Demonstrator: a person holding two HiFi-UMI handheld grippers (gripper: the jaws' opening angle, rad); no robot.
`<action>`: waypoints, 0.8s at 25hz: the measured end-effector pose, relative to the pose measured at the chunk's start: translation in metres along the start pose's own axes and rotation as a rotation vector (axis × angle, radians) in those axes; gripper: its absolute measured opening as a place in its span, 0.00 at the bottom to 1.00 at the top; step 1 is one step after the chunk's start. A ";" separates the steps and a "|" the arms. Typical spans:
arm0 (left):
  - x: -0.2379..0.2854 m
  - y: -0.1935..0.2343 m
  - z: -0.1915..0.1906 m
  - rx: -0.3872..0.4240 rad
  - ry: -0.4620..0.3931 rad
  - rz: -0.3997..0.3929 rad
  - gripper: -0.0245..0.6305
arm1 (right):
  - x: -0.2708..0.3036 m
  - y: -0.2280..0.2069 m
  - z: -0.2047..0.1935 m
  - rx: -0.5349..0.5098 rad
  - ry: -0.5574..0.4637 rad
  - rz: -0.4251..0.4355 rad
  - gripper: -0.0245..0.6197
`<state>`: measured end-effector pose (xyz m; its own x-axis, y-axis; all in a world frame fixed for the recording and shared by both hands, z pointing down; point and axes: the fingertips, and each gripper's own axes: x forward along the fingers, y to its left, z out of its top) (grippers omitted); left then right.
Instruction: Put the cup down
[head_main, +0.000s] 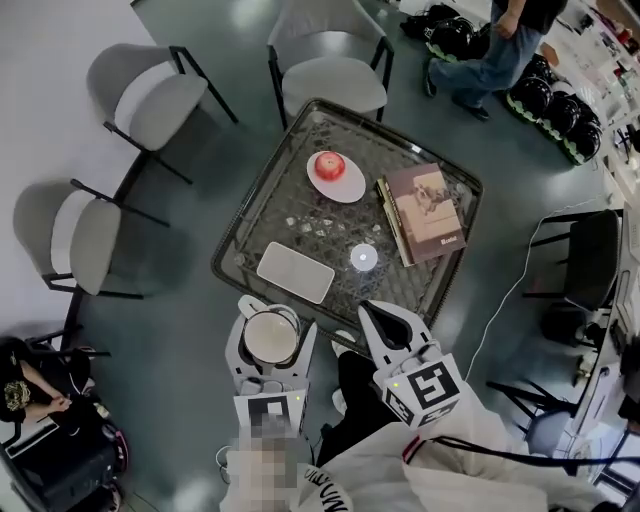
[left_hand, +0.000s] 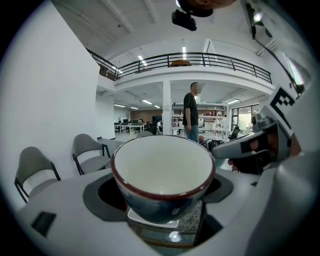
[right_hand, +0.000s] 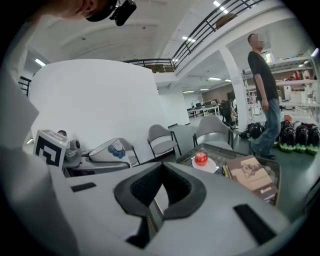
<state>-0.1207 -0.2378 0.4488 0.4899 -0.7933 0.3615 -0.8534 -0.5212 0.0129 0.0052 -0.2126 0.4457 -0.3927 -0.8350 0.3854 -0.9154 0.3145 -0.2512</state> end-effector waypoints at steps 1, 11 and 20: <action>0.007 0.002 -0.005 -0.005 0.003 -0.001 0.67 | 0.005 -0.003 -0.003 -0.001 0.003 -0.002 0.05; 0.065 0.023 -0.042 -0.028 0.016 0.003 0.67 | 0.058 -0.033 -0.034 0.017 0.035 -0.022 0.05; 0.102 0.037 -0.072 -0.036 0.030 0.018 0.67 | 0.096 -0.059 -0.059 0.002 0.034 -0.032 0.05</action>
<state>-0.1153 -0.3156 0.5528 0.4696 -0.7924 0.3893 -0.8681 -0.4948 0.0398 0.0165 -0.2848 0.5498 -0.3657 -0.8287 0.4237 -0.9275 0.2868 -0.2397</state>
